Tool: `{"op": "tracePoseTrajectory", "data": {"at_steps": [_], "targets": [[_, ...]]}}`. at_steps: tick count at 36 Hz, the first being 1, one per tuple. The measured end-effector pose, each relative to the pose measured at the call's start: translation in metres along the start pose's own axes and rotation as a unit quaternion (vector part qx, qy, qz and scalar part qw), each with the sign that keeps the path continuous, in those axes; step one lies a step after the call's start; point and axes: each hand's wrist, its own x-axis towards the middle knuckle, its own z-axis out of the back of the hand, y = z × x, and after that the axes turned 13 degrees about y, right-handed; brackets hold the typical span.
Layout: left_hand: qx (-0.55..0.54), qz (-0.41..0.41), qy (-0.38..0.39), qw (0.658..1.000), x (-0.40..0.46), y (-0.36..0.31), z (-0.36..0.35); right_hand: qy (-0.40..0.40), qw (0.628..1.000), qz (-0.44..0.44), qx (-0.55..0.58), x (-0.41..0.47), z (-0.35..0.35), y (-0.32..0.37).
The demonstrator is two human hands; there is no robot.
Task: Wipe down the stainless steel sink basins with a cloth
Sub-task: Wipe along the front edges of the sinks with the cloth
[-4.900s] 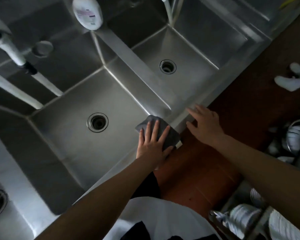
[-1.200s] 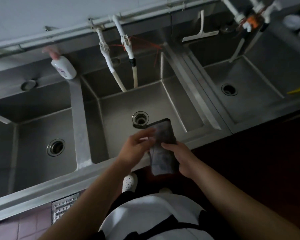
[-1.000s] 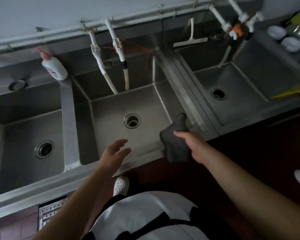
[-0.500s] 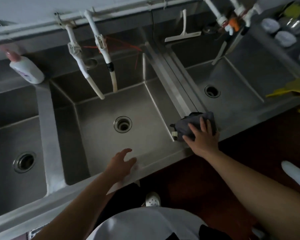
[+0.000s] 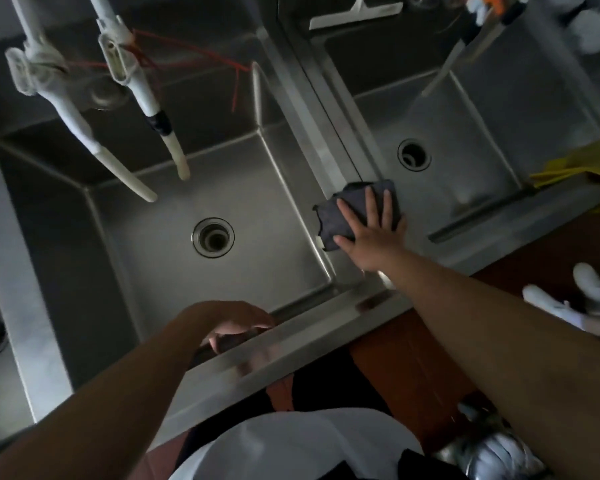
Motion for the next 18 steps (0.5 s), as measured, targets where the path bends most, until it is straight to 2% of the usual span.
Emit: {"op": "tracePoseTrajectory", "data": {"at_steps": [4, 7, 10, 13, 18], "targets": [[-0.073, 0.017, -0.018, 0.997, 0.006, -0.002, 0.005, -0.019, 1.0, 0.022, -0.008, 0.049, 0.045, 0.028], [-0.092, -0.008, -0.135, 0.987, 0.019, -0.004, 0.006, -0.022, 0.999, 0.047, -0.013, 0.091, 0.085, 0.052], [-0.234, -0.057, -0.249, 0.938, 0.032, -0.016, 0.004, -0.023, 0.996, 0.073, -0.034, 0.132, 0.124, 0.07], [-0.318, -0.078, -0.255, 0.91, 0.038, -0.04, 0.003, -0.033, 0.992, 0.112, -0.047, 0.167, 0.161, 0.082], [-0.352, -0.097, -0.27, 0.891, 0.042, -0.08, 0.003, -0.039, 0.986, 0.15, -0.062, 0.205, 0.205, 0.096]]}}
